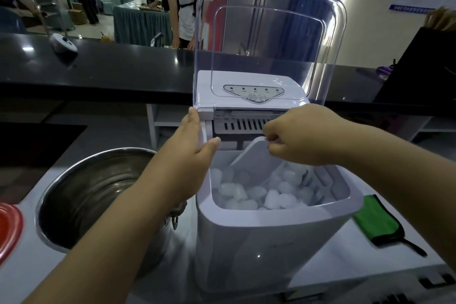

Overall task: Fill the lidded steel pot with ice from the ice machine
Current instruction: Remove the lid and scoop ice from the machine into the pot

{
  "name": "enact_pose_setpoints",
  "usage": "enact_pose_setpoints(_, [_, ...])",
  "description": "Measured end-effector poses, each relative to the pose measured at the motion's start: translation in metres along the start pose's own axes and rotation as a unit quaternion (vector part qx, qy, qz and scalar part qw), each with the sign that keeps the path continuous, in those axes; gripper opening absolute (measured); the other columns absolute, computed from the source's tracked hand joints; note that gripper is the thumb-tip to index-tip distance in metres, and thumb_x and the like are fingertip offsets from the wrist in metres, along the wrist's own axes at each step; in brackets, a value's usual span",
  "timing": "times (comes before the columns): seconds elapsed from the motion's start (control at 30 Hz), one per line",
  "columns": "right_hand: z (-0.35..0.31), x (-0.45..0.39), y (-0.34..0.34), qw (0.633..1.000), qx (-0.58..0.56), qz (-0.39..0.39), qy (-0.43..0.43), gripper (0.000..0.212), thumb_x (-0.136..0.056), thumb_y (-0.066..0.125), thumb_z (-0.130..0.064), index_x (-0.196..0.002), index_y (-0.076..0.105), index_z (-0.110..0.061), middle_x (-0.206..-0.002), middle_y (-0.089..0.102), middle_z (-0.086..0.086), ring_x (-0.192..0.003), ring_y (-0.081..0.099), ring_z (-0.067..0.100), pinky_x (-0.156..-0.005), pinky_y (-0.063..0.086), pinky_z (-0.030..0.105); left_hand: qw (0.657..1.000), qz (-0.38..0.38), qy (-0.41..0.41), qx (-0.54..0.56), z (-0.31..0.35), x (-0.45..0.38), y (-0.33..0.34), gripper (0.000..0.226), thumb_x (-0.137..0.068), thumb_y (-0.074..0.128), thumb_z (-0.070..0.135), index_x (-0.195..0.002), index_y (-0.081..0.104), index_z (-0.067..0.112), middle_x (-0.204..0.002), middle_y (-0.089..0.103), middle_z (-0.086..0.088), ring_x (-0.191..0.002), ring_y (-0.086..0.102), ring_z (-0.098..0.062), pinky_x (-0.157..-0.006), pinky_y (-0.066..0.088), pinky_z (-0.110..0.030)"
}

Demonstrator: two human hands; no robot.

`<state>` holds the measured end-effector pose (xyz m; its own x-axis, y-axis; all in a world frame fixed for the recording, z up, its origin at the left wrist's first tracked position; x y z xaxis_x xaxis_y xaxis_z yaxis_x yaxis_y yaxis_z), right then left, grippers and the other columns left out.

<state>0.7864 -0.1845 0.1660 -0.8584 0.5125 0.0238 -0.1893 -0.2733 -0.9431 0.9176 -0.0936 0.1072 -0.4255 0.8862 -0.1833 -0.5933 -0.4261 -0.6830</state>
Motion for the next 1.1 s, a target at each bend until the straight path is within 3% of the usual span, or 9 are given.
enact_pose_setpoints(0.2, [-0.004, -0.012, -0.001, 0.999, 0.032, -0.033, -0.001, 0.020, -0.091, 0.038, -0.034, -0.082, 0.051, -0.022, -0.064, 0.043, -0.005, -0.058, 0.037, 0.011, -0.054, 0.031, 0.026, 1.000, -0.003, -0.001, 0.013, 0.002, 0.002, 0.000, 0.069, -0.097, 0.036, 0.042, -0.149, -0.006, 0.023, -0.158, 0.002, 0.007, -0.144, 0.008, -0.010, -0.109, 0.013, -0.024])
enact_pose_setpoints(0.3, [-0.009, -0.008, -0.003, 0.995, 0.092, -0.024, -0.037, 0.022, -0.093, 0.034, -0.032, -0.090, 0.053, -0.020, -0.066, 0.046, -0.004, -0.059, 0.042, 0.016, -0.055, 0.032, 0.027, 1.000, -0.004, -0.001, 0.012, 0.002, 0.003, 0.000, 0.069, -0.097, 0.035, 0.042, -0.150, -0.005, 0.023, -0.158, 0.002, 0.007, -0.144, 0.008, -0.010, -0.108, 0.012, -0.023])
enact_pose_setpoints(0.37, [-0.021, -0.003, -0.005, 0.983, 0.137, 0.049, -0.108, 0.019, -0.092, 0.038, -0.027, -0.088, 0.054, -0.017, -0.069, 0.055, 0.001, -0.061, 0.048, 0.024, -0.054, 0.035, 0.026, 1.000, -0.002, 0.002, 0.015, 0.002, 0.003, 0.000, 0.069, -0.097, 0.036, 0.042, -0.150, -0.005, 0.023, -0.158, 0.002, 0.007, -0.143, 0.007, -0.009, -0.106, 0.011, -0.022])
enact_pose_setpoints(0.5, [-0.049, 0.012, -0.015, 0.951, 0.131, 0.199, -0.196, 0.018, -0.068, 0.074, -0.012, -0.062, 0.057, -0.010, -0.052, 0.054, 0.006, -0.050, 0.026, 0.020, -0.043, 0.029, 0.023, 1.000, 0.001, 0.004, 0.016, 0.002, 0.003, 0.000, 0.068, -0.098, 0.036, 0.041, -0.150, -0.004, 0.022, -0.158, 0.002, 0.008, -0.143, 0.007, -0.008, -0.101, 0.010, -0.018])
enact_pose_setpoints(0.6, [-0.066, 0.007, -0.002, 0.969, 0.118, 0.127, -0.178, 0.012, -0.090, 0.055, -0.026, -0.084, 0.059, -0.016, -0.072, 0.060, 0.001, -0.062, 0.046, 0.025, -0.050, 0.036, 0.028, 1.000, 0.002, 0.006, 0.020, 0.002, 0.004, -0.001, 0.067, -0.098, 0.036, 0.039, -0.150, -0.003, 0.021, -0.158, 0.003, 0.007, -0.143, 0.008, -0.008, -0.100, 0.009, -0.017])
enact_pose_setpoints(0.67, [-0.048, -0.003, 0.003, 0.992, 0.059, 0.050, -0.099, 0.021, -0.096, 0.037, -0.033, -0.086, 0.050, -0.022, -0.072, 0.053, -0.003, -0.072, 0.051, 0.025, -0.060, 0.043, 0.030, 1.000, 0.002, 0.007, 0.027, 0.001, 0.005, -0.001, 0.066, -0.098, 0.036, 0.039, -0.150, -0.001, 0.021, -0.158, 0.004, 0.007, -0.143, 0.008, -0.007, -0.102, 0.008, -0.017])
enact_pose_setpoints(0.77, [-0.021, -0.011, 0.015, 0.998, -0.038, -0.044, -0.007, 0.025, -0.092, 0.041, -0.037, -0.081, 0.055, -0.019, -0.068, 0.054, -0.002, -0.070, 0.052, 0.023, -0.065, 0.047, 0.034, 0.999, 0.006, 0.010, 0.039, 0.001, 0.006, -0.002, 0.065, -0.098, 0.036, 0.038, -0.150, 0.000, 0.021, -0.158, 0.005, 0.008, -0.143, 0.008, -0.005, -0.105, 0.007, -0.016])
enact_pose_setpoints(0.9, [-0.007, -0.010, 0.034, 0.970, -0.171, -0.160, 0.066, 0.024, -0.090, 0.049, -0.037, -0.082, 0.065, -0.022, -0.081, 0.064, -0.002, -0.076, 0.057, 0.017, -0.071, 0.049, 0.034, 0.998, 0.007, 0.012, 0.057, 0.000, 0.007, -0.001, 0.063, -0.099, 0.035, 0.038, -0.150, 0.001, 0.022, -0.157, 0.005, 0.010, -0.142, 0.008, -0.003, -0.106, 0.008, -0.017])
enact_pose_setpoints(1.1, [-0.021, -0.003, 0.044, 0.949, -0.251, -0.182, 0.063, 0.026, -0.092, 0.052, -0.035, -0.074, 0.063, -0.021, -0.072, 0.058, -0.002, -0.065, 0.050, 0.014, -0.063, 0.043, 0.030, 0.997, 0.011, 0.014, 0.071, -0.001, 0.006, -0.001, 0.063, -0.099, 0.035, 0.037, -0.150, 0.002, 0.022, -0.157, 0.007, 0.010, -0.142, 0.008, -0.003, -0.109, 0.009, -0.018])
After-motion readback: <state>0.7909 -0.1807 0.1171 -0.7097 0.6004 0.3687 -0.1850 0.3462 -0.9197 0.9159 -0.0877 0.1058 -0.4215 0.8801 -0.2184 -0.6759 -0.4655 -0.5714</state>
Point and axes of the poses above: each hand's wrist, its own x-axis away from the middle knuckle, its own y-axis out of the palm, z = x × y, the point moved 7 cm from there along -x, towards the middle knuckle
